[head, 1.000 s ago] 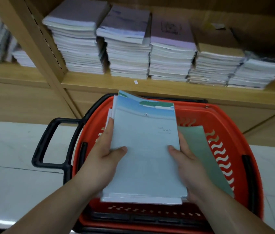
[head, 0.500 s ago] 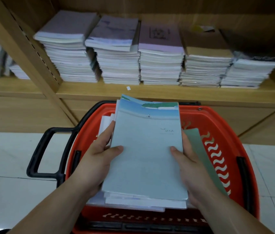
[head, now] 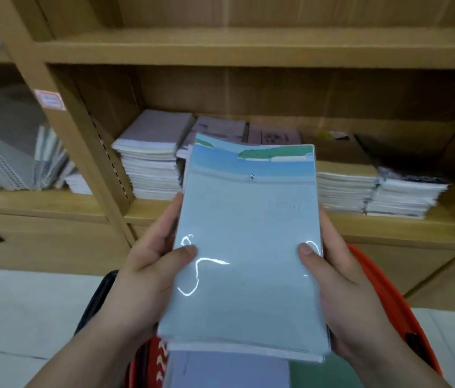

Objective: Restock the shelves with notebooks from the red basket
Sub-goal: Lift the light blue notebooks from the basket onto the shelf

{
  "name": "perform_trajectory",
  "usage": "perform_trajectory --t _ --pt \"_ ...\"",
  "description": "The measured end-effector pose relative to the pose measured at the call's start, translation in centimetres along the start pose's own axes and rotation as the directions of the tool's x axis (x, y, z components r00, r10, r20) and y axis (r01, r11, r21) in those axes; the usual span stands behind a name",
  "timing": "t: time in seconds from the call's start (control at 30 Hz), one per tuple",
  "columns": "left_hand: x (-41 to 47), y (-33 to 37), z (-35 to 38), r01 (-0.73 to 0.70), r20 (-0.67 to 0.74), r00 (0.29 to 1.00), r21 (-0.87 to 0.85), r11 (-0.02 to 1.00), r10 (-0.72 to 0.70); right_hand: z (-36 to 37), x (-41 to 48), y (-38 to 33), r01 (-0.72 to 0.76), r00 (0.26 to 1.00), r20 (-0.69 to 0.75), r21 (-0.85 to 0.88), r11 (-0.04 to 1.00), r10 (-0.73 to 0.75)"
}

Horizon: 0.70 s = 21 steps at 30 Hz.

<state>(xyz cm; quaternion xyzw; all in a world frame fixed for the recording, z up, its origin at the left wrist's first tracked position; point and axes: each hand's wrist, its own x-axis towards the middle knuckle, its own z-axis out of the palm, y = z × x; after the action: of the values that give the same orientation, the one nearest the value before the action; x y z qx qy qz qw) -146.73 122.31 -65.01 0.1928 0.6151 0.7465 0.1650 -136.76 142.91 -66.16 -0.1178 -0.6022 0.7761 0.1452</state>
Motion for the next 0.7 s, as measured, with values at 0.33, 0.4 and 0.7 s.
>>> perform_trajectory --t 0.33,0.4,0.7 --pt "1.5 9.1 -4.6 -0.244 -0.141 0.959 0.028 0.97 0.245 8.3 3.5 -7.9 0.265 0.945 0.198 0.006 0.964 -0.261" --pt "2.9 11.8 -5.3 -0.278 -0.136 0.949 0.056 0.959 0.283 9.9 4.7 -10.3 0.33 0.921 0.224 -0.009 0.944 -0.32" --pt "14.6 23.7 -8.1 -0.193 -0.243 0.944 0.146 0.97 0.224 17.5 16.5 -20.6 0.325 0.944 0.081 -0.061 0.944 -0.319"
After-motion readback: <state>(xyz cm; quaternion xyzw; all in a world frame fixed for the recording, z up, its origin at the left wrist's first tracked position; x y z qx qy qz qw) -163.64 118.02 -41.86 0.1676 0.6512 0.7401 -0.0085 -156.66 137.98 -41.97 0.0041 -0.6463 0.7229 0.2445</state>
